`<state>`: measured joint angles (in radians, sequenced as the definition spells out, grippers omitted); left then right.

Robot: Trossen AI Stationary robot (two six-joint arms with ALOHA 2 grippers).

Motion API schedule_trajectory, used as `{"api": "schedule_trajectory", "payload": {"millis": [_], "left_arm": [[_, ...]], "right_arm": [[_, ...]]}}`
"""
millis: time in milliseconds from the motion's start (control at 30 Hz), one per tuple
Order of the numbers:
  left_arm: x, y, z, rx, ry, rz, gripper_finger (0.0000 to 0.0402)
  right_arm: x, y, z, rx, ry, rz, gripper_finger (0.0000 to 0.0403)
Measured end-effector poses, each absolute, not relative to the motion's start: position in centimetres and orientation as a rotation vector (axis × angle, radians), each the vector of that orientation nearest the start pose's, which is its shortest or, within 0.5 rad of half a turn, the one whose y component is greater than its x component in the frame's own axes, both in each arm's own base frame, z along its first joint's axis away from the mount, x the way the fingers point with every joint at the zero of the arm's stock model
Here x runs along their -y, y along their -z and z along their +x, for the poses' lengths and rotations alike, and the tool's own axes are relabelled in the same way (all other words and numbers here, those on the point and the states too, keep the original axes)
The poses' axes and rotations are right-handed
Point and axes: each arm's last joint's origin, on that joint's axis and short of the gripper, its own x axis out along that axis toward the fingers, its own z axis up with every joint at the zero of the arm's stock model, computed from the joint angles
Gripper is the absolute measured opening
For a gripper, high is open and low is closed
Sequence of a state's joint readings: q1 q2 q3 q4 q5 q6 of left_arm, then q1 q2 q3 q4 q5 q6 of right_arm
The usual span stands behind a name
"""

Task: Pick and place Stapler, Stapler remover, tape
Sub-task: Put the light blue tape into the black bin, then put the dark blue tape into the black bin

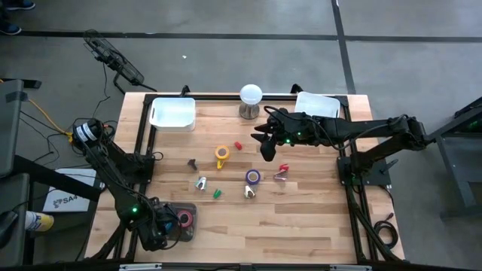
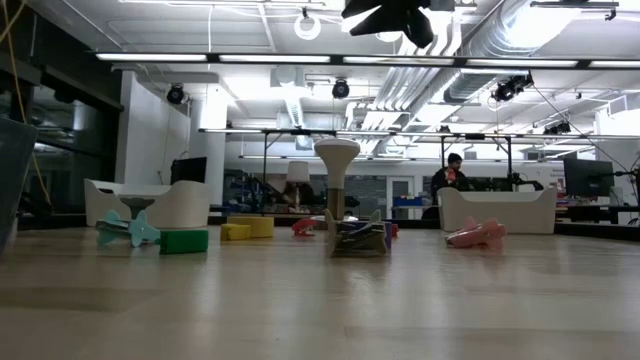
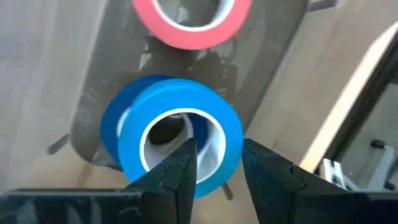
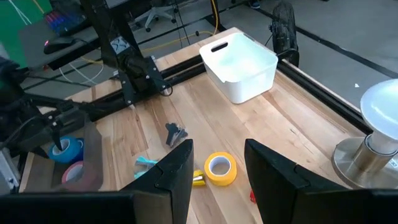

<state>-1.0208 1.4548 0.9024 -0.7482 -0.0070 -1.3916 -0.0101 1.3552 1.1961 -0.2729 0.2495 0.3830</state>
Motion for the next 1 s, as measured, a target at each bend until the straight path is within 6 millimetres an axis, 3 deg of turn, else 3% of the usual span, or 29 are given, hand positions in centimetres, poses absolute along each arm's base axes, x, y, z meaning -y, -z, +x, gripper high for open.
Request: {"api": "schedule_trajectory", "payload": {"millis": [233, 400, 533, 667, 1000], "left_arm": [[21.8, -19.7, 13.3, -1.466, -0.054, -0.481, 0.0204], [20.9, -20.8, 13.2, -1.532, -0.061, -0.581, 0.0245], [19.7, -22.6, 13.3, -1.463, -0.064, -0.673, 0.0249], [18.3, -24.3, 13.1, -1.287, -0.09, -0.7, 0.0249], [16.0, -26.7, 12.6, -0.963, -0.162, -0.706, 0.025]], "right_arm": [[1.0, -33.9, 30.1, -0.403, 0.321, 0.325, 0.0136], [0.9, -33.9, 30.1, -0.41, 0.307, 0.306, 0.0136], [0.8, -33.8, 30.0, -0.447, 0.242, 0.253, 0.0136], [0.7, -33.2, 30.0, -0.506, 0.199, 0.146, 0.0136], [0.7, -31.4, 31.1, -0.599, 0.153, 0.065, 0.0136]]}}
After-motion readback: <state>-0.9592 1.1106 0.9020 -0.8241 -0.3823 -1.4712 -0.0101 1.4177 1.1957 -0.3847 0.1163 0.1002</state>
